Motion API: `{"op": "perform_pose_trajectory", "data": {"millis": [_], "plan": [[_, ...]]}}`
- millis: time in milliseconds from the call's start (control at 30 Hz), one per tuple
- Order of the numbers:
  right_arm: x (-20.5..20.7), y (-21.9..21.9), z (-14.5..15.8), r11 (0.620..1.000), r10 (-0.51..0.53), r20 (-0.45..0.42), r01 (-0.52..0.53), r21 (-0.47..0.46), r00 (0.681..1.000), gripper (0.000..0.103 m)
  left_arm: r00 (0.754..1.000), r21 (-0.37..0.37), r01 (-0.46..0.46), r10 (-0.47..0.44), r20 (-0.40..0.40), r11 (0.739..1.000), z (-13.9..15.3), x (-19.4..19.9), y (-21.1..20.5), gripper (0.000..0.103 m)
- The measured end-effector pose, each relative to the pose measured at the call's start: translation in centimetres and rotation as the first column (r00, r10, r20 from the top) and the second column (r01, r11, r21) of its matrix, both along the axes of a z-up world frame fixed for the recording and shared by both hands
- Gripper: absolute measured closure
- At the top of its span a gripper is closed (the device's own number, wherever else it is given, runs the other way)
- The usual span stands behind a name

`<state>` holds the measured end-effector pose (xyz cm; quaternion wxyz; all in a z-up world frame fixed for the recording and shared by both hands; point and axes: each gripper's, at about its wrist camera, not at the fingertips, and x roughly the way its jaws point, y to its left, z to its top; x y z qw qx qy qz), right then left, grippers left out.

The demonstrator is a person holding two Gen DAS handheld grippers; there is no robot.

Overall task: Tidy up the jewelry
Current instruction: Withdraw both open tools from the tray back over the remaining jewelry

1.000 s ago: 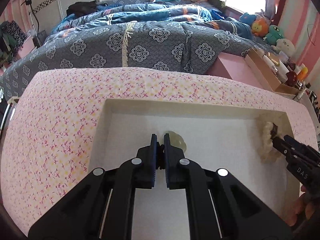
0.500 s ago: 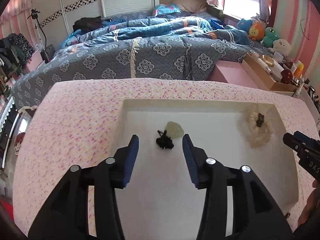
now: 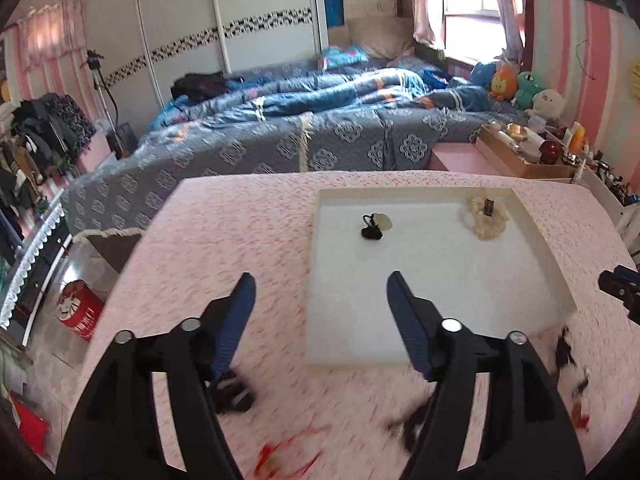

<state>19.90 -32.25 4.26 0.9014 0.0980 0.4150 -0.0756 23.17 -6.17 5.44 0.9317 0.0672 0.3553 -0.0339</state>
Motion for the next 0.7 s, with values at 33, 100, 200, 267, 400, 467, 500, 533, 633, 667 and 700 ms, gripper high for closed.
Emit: {"op": "perform_pose_trajectory", "data": {"millis": [33, 100, 200, 267, 400, 467, 500, 533, 633, 667, 700], "plan": [[-1.1, 0.0, 0.4, 1.0, 0.003, 0.008, -0.003, -0.002, 1.0, 0.055, 1.0, 0.0, -0.003, 0.003, 0.015, 1.0, 0.5, -1.6, 0.7, 0.028], [-3.8, 0.3, 1.0, 1.0, 0.002, 0.026, -0.002, -0.007, 1.0, 0.051, 0.999, 0.001, -0.005, 0.005, 0.032, 1.0, 1.0, -3.7, 1.7, 0.024], [-7.2, 0.7, 1.6, 1.0, 0.006, 0.05, -0.005, -0.014, 0.999, 0.05, 0.999, -0.002, 0.002, -0.002, 0.046, 1.0, 1.3, -6.3, 2.8, 0.018], [-9.2, 0.9, 1.7, 1.0, 0.007, 0.061, -0.005, -0.022, 0.998, 0.046, 0.998, 0.005, 0.003, -0.003, 0.057, 1.0, 1.3, -8.2, 3.5, 0.012], [-12.8, 1.7, 1.7, 0.999, 0.009, 0.09, -0.006, -0.035, 0.996, 0.043, 0.997, 0.017, 0.009, -0.01, 0.076, 1.0, 0.5, -11.6, 4.4, 0.006], [-14.1, 2.0, 1.5, 0.999, 0.007, 0.099, -0.002, -0.047, 0.995, 0.041, 0.996, 0.029, 0.003, -0.005, 0.085, 1.0, 0.0, -13.3, 4.9, 0.005], [-14.9, 2.4, 1.4, 0.999, 0.007, 0.105, -0.002, -0.051, 0.994, 0.039, 0.996, 0.029, 0.0, -0.003, 0.086, 1.0, -0.3, -14.0, 5.1, 0.003], [-15.7, 2.6, 1.2, 0.998, 0.009, 0.111, -0.003, -0.057, 0.994, 0.037, 0.997, 0.019, -0.001, 0.0, 0.081, 1.0, -0.6, -14.7, 5.6, 0.003], [-17.2, 3.1, 0.8, 0.997, 0.004, 0.12, 0.006, -0.083, 0.993, 0.033, 0.999, 0.005, 0.001, -0.001, 0.055, 1.0, -1.7, -15.9, 6.5, 0.003], [-17.4, 3.1, 0.6, 0.996, 0.0, 0.121, 0.01, -0.087, 0.993, 0.032, 0.999, 0.004, -0.004, 0.003, 0.045, 1.0, -2.2, -16.2, 6.8, 0.003], [-17.8, 3.1, 0.3, 0.996, -0.001, 0.116, 0.011, -0.087, 0.993, 0.032, 0.999, 0.0, -0.004, 0.004, 0.035, 1.0, -2.6, -16.6, 7.2, 0.003]]}}
